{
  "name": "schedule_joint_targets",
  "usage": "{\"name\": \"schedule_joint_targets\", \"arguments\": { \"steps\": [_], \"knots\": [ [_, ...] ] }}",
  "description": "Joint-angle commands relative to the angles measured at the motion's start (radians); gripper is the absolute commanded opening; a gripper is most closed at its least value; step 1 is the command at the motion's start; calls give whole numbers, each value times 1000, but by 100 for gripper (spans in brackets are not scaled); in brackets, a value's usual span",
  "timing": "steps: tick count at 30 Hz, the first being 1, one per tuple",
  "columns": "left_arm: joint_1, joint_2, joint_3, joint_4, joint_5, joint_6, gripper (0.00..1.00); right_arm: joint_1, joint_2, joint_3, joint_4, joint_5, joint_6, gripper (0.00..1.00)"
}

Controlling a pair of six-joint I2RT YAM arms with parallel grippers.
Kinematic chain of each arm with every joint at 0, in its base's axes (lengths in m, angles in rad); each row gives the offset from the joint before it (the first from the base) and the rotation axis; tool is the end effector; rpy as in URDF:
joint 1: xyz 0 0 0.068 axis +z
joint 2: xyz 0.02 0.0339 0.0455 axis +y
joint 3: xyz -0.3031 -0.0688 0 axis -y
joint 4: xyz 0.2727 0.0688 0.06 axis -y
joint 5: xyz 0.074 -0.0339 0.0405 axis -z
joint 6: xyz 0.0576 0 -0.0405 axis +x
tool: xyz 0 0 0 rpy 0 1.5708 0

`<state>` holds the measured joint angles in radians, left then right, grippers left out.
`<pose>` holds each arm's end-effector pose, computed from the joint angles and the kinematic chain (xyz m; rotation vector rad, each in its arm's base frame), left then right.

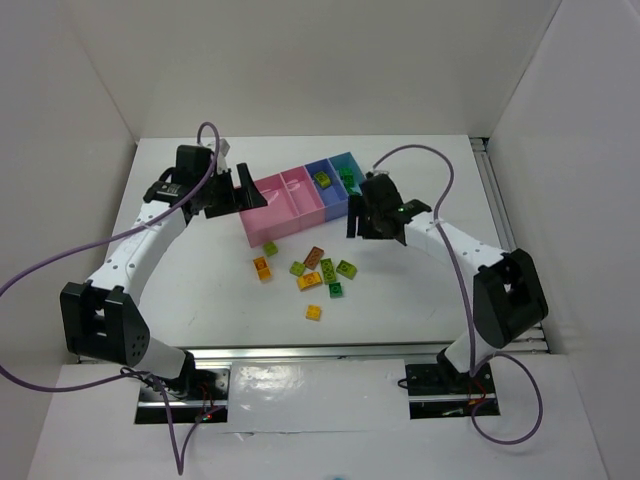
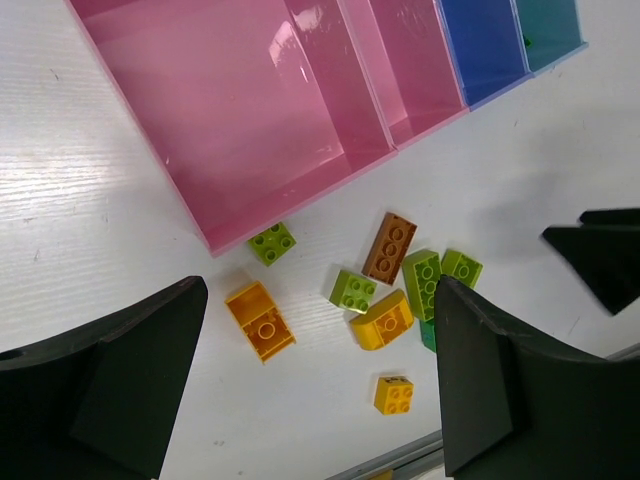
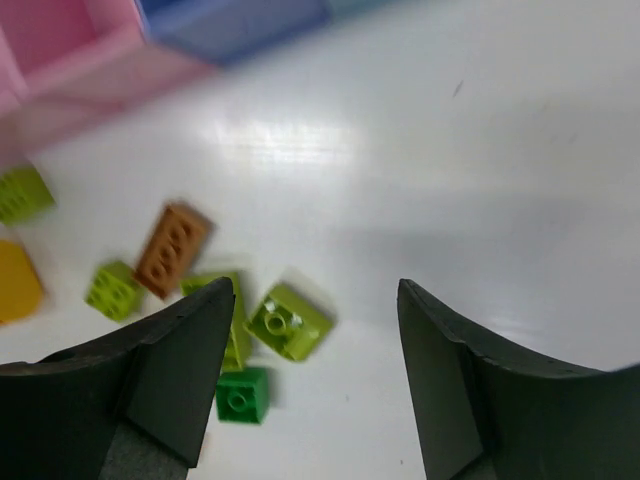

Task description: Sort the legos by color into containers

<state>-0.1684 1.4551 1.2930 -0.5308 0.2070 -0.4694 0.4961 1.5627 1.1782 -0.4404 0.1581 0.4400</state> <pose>0.3570 -0.0727 0.3465 -0.2347 2.2985 -0.5673 0.3400 0.1737 0.2738 0.0070 2.3974 0.2536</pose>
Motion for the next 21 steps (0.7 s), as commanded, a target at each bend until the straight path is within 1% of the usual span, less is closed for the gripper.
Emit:
{"name": "schedule_joint_targets", "arguments": {
  "steps": [1, 3, 8, 12, 15, 17, 21],
  "knots": [
    [-6, -22, 0, 26, 3, 25, 94, 45, -13, -84, -12, -84, -20, 74],
    [-16, -22, 0, 26, 3, 25, 94, 61, -13, -107, -33, -97, -47, 79],
    [-25, -13, -9, 35, 3, 25, 94, 93, 30, -107, -69, -108, -130, 79],
    [-34, -13, -18, 35, -6, 25, 94, 102, 75, -107, -69, -108, -153, 79],
    [-34, -13, -18, 35, -15, 25, 94, 113, 106, -98, -60, -147, -178, 79],
    [-34, -13, -18, 35, -15, 25, 94, 137, 115, -98, -60, -147, -178, 79],
    [-34, -22, 2, 26, -6, 25, 94, 147, 148, -98, -69, -135, -187, 79]
  ]
}}
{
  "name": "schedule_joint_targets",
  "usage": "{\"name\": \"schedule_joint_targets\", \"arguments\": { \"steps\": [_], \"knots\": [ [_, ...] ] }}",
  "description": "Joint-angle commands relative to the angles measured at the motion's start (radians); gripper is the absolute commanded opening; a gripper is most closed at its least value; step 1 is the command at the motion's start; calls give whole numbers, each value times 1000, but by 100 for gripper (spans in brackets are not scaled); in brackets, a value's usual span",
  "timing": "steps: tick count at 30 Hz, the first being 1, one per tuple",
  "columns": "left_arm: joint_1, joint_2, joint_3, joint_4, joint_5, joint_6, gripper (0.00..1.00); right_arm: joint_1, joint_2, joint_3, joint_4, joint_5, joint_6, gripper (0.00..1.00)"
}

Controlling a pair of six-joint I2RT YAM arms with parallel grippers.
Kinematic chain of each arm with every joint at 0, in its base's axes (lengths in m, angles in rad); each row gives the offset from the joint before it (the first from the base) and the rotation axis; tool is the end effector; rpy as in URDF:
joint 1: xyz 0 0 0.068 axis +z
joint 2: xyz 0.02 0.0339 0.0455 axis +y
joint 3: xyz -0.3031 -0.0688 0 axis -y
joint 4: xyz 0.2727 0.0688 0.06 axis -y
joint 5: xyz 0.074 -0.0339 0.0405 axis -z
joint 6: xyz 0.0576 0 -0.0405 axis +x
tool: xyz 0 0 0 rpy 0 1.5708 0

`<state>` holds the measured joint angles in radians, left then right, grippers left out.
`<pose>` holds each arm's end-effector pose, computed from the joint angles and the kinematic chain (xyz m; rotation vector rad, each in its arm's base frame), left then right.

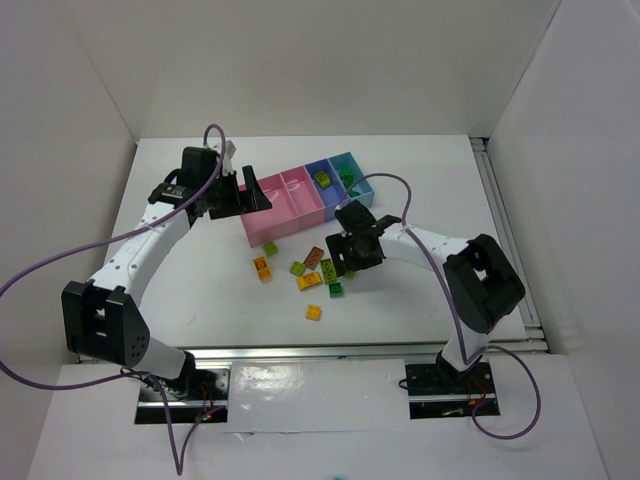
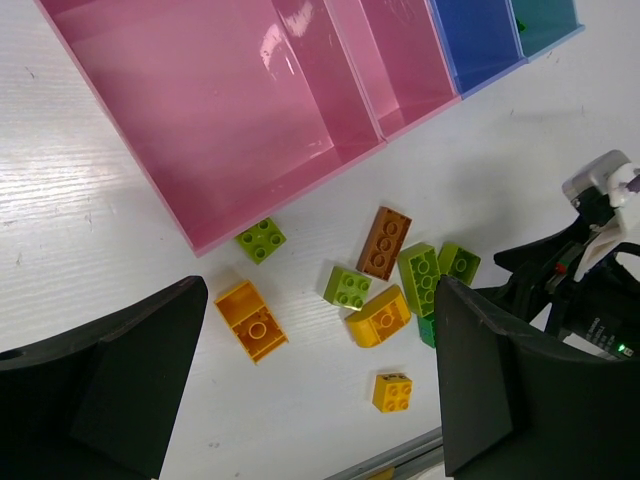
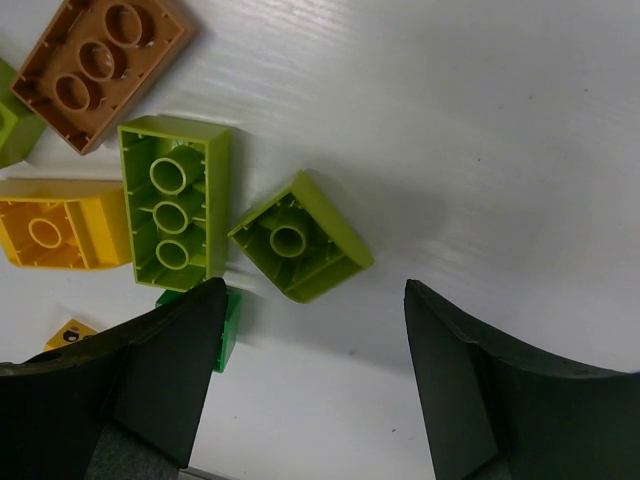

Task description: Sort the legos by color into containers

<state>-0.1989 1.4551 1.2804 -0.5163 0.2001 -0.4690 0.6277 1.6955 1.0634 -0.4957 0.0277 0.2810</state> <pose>0.3551 -0.0832 0.3431 -0.2028 2.3027 -0.5752 0.3001 0.2157 0.1827 -0.4611 2.6826 0.2351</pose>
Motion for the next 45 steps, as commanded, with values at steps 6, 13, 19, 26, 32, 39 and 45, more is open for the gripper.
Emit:
{"name": "schedule_joint_targets", "arguments": {
  "steps": [6, 13, 19, 26, 32, 39, 45],
  "knots": [
    [-4, -22, 23, 12, 19, 24, 94, 15, 68, 38, -4, 55, -28, 79],
    [6, -32, 57, -14, 19, 33, 94, 15, 102, 79, 5, 120, -39, 65],
    [6, -32, 57, -14, 28, 33, 94, 15, 102, 104, 5, 175, 13, 42],
    [6, -32, 66, -24, 29, 33, 94, 15, 30, 191, -33, 284, 64, 19],
    [15, -32, 66, -24, 10, 33, 94, -6, 113, 407, -23, 293, 64, 21],
    [33, -41, 66, -34, 19, 33, 94, -65, 423, 840, -87, 328, 60, 22],
    [53, -41, 76, -44, 19, 43, 94, -115, 565, 1027, -81, 313, 78, 26]
  ]
}}
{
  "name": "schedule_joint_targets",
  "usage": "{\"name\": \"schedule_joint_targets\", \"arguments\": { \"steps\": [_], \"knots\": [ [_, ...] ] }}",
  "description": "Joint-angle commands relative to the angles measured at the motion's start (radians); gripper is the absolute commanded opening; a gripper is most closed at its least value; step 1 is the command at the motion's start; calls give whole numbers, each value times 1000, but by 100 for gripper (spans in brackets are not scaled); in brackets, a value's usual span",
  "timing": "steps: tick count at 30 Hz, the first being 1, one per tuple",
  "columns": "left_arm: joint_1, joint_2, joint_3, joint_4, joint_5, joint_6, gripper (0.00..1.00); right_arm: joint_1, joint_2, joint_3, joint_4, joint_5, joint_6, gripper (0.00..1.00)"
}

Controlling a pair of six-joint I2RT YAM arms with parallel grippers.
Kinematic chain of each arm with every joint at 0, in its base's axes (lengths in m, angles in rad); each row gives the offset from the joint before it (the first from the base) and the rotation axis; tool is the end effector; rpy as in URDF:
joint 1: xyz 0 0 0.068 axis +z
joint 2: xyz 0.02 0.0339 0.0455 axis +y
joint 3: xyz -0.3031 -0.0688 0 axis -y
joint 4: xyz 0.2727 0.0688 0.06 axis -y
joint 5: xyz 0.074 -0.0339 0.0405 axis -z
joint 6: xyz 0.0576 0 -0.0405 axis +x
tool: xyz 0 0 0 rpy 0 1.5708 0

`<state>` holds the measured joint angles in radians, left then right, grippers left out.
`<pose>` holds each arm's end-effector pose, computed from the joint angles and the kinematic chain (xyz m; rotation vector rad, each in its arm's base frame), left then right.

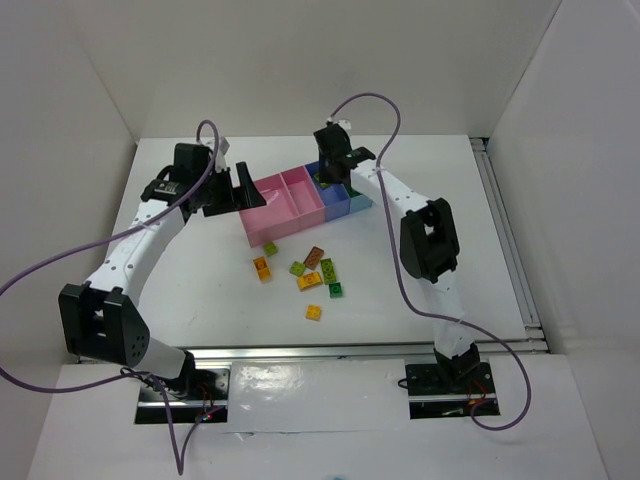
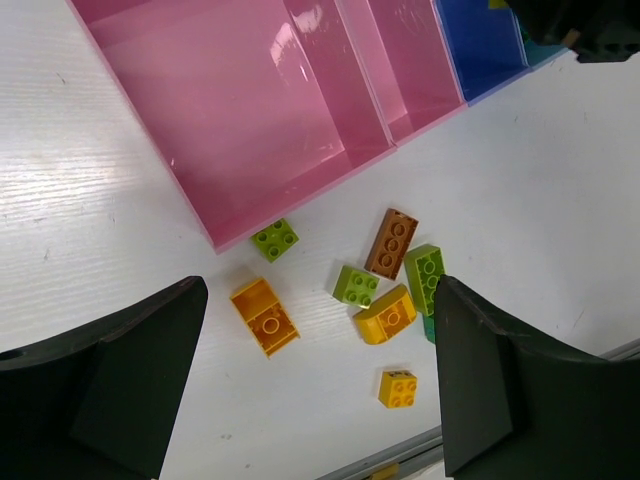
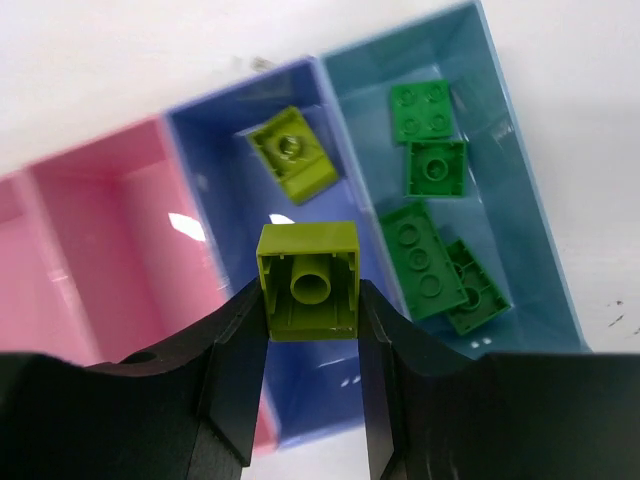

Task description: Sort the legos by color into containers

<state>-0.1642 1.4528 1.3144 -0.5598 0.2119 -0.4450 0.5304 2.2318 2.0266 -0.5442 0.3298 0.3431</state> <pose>0.3557 -0.0712 0.3525 -0.2098 2.3032 -0.5574 0.5092 0.2770 0.2684 -0.0484 2.2718 0.0757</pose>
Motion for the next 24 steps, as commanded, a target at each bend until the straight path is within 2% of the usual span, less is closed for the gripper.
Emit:
{"name": "schedule_joint_targets", "arguments": {
  "steps": [1, 7, 9, 17, 20, 24],
  "knots": [
    [18, -39, 42, -9, 17, 19, 94, -27, 38, 89, -33, 11, 25, 28],
    [28, -28, 62, -9, 27, 19, 94, -36, 71, 123, -33, -18, 34, 33],
    [28, -19, 71, -9, 27, 19, 94, -36, 60, 110, -23, -28, 25, 40],
    [28, -19, 62, -9, 27, 19, 94, -36, 51, 83, -14, -61, 16, 42],
    [28, -19, 62, -9, 27, 19, 94, -27, 51, 83, -14, -61, 7, 61],
    [28, -19, 62, -18, 27, 28, 94, -18, 42, 106, -14, -71, 7, 65]
  ]
}}
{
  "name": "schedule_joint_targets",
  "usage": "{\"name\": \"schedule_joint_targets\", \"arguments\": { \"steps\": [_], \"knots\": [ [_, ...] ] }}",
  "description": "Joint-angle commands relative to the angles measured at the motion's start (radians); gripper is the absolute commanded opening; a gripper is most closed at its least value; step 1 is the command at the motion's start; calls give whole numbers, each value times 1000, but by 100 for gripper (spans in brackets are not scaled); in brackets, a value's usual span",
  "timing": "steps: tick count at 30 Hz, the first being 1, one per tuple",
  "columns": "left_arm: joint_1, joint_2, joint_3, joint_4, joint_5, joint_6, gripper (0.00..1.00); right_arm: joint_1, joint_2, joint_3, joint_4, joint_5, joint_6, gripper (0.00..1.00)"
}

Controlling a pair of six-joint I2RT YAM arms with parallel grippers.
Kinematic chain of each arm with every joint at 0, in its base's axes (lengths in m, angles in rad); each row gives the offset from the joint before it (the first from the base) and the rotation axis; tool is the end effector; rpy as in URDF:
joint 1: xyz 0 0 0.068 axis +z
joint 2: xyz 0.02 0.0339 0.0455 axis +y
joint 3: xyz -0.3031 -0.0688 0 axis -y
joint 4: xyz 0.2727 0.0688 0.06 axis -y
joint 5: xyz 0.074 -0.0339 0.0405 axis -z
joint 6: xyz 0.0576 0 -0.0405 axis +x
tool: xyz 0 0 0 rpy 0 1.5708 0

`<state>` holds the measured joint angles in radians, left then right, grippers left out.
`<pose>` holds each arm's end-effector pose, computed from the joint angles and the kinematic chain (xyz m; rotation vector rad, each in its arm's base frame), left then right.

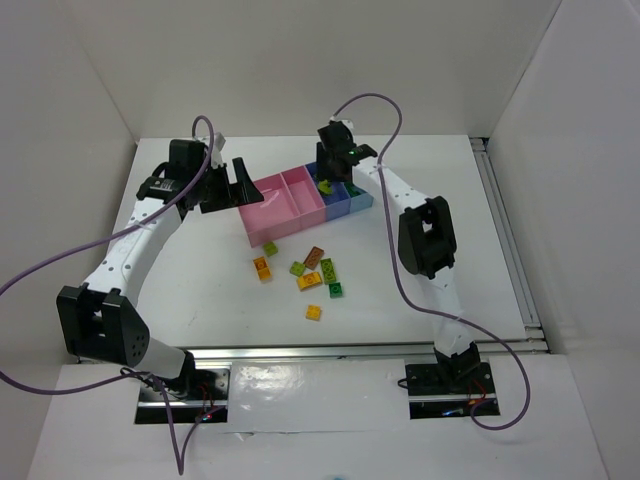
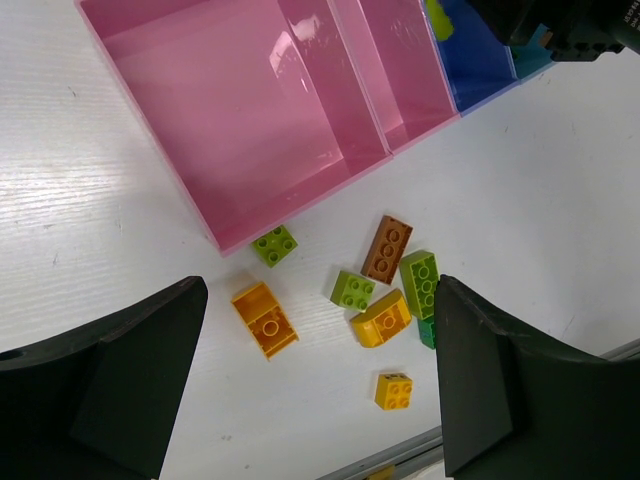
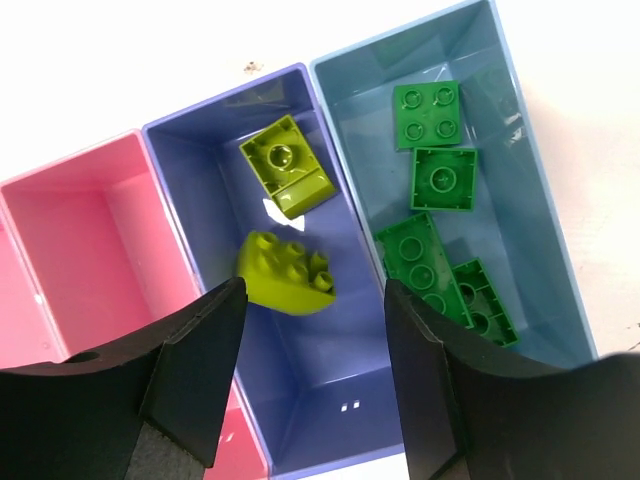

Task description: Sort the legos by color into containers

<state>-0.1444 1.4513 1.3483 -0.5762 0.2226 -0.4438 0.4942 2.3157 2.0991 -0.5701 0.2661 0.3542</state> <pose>0.3570 -0.0648 0.3643 -0.2205 2.2812 -0.5618 0.5320 0.2695 0.2446 -0.0342 2.3252 0.1119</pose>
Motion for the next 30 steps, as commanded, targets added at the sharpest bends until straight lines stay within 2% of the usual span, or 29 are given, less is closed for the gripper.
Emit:
{"name": "schedule_joint_targets", "arguments": {
  "steps": [1, 6, 14, 16, 23, 30],
  "knots": [
    [8, -17, 28, -2, 17, 27, 94, 18, -42, 33, 12, -7, -4, 65],
    [8, -26, 28, -2, 6, 27, 94, 36, -183, -49, 32, 25, -14, 64],
    [8, -45, -1, -2, -5, 27, 94, 55, -533, -552, 139, 25, 15, 65],
    [8, -45, -12, -2, -5, 27, 94, 69, -607, -666, 139, -25, 26, 67],
    [8, -45, -31, 9, -5, 27, 94, 142, -658, -867, 139, -142, 88, 75],
    [8, -54, -61, 18, -14, 17, 94, 253, -616, -913, 150, -180, 97, 75]
  ]
}}
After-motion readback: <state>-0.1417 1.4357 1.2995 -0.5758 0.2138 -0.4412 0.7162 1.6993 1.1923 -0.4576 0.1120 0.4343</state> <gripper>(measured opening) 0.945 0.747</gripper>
